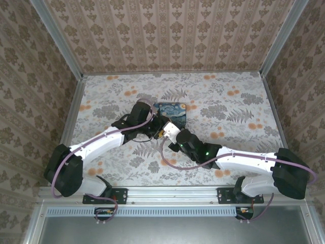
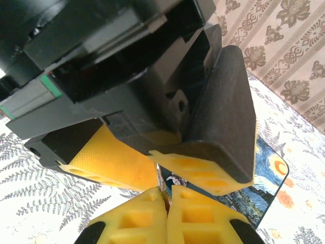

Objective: Unlock a padlock with a key

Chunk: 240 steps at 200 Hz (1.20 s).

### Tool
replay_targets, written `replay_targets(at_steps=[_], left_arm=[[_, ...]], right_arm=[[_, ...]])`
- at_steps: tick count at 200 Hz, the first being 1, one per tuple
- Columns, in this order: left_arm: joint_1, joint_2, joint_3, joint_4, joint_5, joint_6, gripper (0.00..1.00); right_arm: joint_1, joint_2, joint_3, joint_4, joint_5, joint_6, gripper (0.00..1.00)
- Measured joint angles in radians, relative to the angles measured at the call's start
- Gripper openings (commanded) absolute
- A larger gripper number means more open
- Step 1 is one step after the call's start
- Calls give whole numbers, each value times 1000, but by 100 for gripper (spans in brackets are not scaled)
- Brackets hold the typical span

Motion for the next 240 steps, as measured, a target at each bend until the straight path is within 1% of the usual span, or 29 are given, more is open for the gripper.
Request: replay_targets(at_steps=[44,58,78,100,130,139,161,198,200,202,204,210,215,219,225,240], left_arm=[[0,3,0,14,-6,-13,31],[0,3,0,21,-7,-17,29],[0,3,0,26,-9,-21,21],[0,3,0,26,-9,-23,18],[0,3,0,29,-10,-24,9],[0,3,0,29,-12,-24,8],[0,3,0,29,-16,-23,0],[0,6,0,30,-24,-24,0],[0,6,0,31,-24,-23,0],[0,6,0,31,-24,-23,0],[0,6,0,32,-24,-23,0],[0,6,0,35,-25,-23,0],[0,6,0,38,-25,-22,0],[0,6,0,40,-26,-20,0],[0,7,0,43,-27,-14,0],[5,8,0,59,-31,13,0]], right_arm=[[10,5,0,2,24,-22,0],[12,12,2,2,29,-23,0],[15,18,5,5,32,-26,0],[16,24,11,8,32,-26,0],[18,35,17,9,35,-26,0],[19,37,17,9,36,-26,0],[19,41,18,10,40,-26,0],[19,48,23,9,44,-26,0],[19,49,24,8,44,-26,3],[19,49,25,8,44,-26,8],[19,50,26,8,45,-26,16],[19,51,27,8,47,-25,37],[19,52,28,6,47,-22,47],[19,52,30,6,47,-21,52],[19,52,32,3,45,-17,56],[9,37,39,-22,13,18,58]])
